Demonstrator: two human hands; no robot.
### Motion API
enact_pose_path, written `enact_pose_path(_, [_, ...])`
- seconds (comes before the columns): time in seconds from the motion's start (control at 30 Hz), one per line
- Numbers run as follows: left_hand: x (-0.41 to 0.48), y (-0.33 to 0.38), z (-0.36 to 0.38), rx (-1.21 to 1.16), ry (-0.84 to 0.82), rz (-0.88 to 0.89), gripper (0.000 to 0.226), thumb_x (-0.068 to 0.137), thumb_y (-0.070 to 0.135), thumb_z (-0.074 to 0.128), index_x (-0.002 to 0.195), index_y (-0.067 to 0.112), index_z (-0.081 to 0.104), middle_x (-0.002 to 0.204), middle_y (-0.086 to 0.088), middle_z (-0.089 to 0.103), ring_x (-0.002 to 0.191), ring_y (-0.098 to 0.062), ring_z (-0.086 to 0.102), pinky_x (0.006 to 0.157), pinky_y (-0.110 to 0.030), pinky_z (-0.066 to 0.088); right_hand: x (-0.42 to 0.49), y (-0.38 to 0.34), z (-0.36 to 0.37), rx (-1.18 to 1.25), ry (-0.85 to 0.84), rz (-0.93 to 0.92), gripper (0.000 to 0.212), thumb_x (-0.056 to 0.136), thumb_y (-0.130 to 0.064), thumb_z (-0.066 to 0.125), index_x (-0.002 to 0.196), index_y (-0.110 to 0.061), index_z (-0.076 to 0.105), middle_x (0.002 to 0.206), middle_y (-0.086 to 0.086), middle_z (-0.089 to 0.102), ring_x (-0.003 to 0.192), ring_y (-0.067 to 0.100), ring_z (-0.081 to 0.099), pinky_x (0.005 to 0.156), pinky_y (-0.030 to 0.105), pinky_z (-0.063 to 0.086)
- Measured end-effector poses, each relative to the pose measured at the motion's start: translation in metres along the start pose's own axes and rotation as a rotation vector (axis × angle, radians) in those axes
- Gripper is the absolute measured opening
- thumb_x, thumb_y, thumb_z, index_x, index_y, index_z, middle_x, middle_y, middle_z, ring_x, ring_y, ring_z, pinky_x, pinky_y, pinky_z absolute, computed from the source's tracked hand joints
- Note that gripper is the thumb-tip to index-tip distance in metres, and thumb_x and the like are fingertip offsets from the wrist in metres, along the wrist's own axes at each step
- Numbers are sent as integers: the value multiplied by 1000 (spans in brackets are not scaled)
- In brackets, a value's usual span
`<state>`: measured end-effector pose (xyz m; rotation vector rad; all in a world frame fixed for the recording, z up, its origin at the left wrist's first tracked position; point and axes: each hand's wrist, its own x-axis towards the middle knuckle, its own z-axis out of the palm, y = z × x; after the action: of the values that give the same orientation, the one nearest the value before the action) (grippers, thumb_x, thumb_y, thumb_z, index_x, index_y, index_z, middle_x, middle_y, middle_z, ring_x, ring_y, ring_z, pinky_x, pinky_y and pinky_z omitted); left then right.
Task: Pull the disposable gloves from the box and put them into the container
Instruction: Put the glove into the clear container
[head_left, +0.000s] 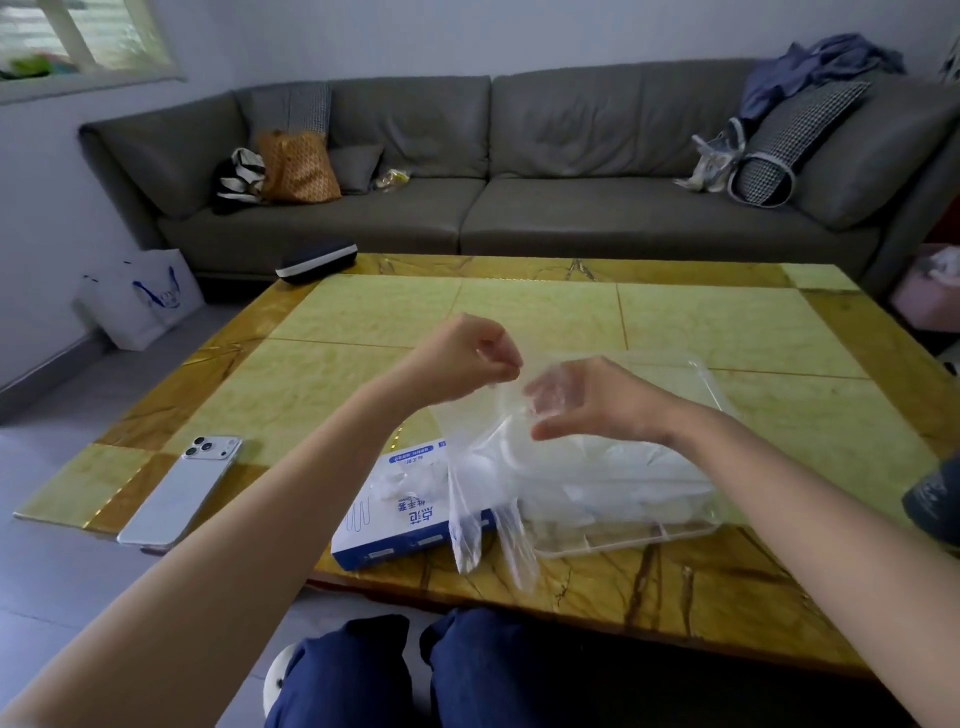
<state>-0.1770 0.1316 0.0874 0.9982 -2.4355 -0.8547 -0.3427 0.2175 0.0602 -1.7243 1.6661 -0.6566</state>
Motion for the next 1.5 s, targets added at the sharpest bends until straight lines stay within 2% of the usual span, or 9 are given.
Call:
enact_pose_path(0.17, [8, 0, -5, 30, 24, -29, 5, 85, 6, 65, 89, 5, 66, 76, 8, 62, 71, -7, 60, 72, -22, 51, 3, 20, 5, 37, 92, -10, 17, 72, -15, 79, 66, -26, 67, 90, -4, 72, 84, 8, 67, 77, 26, 53])
enact_pose_path(0.27, [17, -1, -10, 44, 74, -41, 4, 85, 7, 65, 89, 6, 65, 75, 7, 62, 63, -6, 59, 61, -17, 50, 9, 22, -9, 6, 250, 35, 8, 77, -12, 76, 83, -13, 71, 79, -10, 67, 76, 1, 61, 67, 10, 44])
enact_pose_path(0.4, [33, 13, -13, 7, 356, 89, 6, 82, 9, 69, 79, 7, 64, 69, 7, 59, 61, -4, 52, 60, -14, 43, 13, 16, -44, -157, 552, -50, 5, 86, -10, 66, 85, -5, 66, 78, -2, 62, 72, 9, 56, 68, 22, 44])
enact_pose_path(0.53, [44, 30, -11, -110, 570, 260, 20, 84, 17, 68, 77, 1, 59, 76, -4, 66, 75, -15, 63, 71, -31, 51, 14, 7, -67, -313, 873, -231, 9, 86, -1, 59, 94, -3, 61, 92, 8, 57, 90, 21, 53, 72, 19, 36])
enact_pose_path(0.67, [38, 27, 11, -109, 566, 325, 9, 83, 4, 67, 79, 9, 59, 79, 17, 60, 75, 4, 56, 73, -11, 43, 5, 14, -57, -468, 1016, -385, 16, 79, 10, 57, 90, -1, 59, 93, 15, 53, 87, 24, 50, 72, 21, 37])
enact_pose_path(0.9, [23, -32, 52, 305, 94, 343, 14, 80, 3, 67, 76, 16, 63, 83, 3, 64, 86, -15, 52, 85, -35, 43, -20, 63, -39, -698, 358, -388, 22, 85, 2, 57, 103, -10, 63, 101, 1, 57, 81, 7, 53, 75, 19, 52])
enact_pose_path(1.03, [23, -35, 74, 569, -169, 344, 9, 90, 15, 59, 86, 21, 65, 94, 10, 63, 100, -10, 49, 95, -24, 32, -17, 74, -30, -697, -12, -197, 22, 97, -11, 47, 112, -20, 60, 111, -8, 51, 87, 6, 52, 67, 13, 37])
enact_pose_path(1.2, [41, -25, 99, 790, -392, 216, 18, 92, 9, 51, 95, 20, 66, 102, 2, 65, 99, -19, 54, 71, -16, 26, 3, 87, -20, -582, -214, 9, 29, 94, -3, 43, 103, -20, 65, 98, -4, 55, 91, 14, 54, 76, 24, 41])
enact_pose_path(1.5, [60, -27, 129, 808, -791, -47, 31, 90, 1, 48, 114, 13, 62, 117, -7, 60, 103, -26, 58, 86, -31, 48, 18, 105, -15, -398, -441, 221, 39, 90, 5, 42, 118, -14, 61, 109, -3, 58, 95, 13, 55, 77, 19, 45])
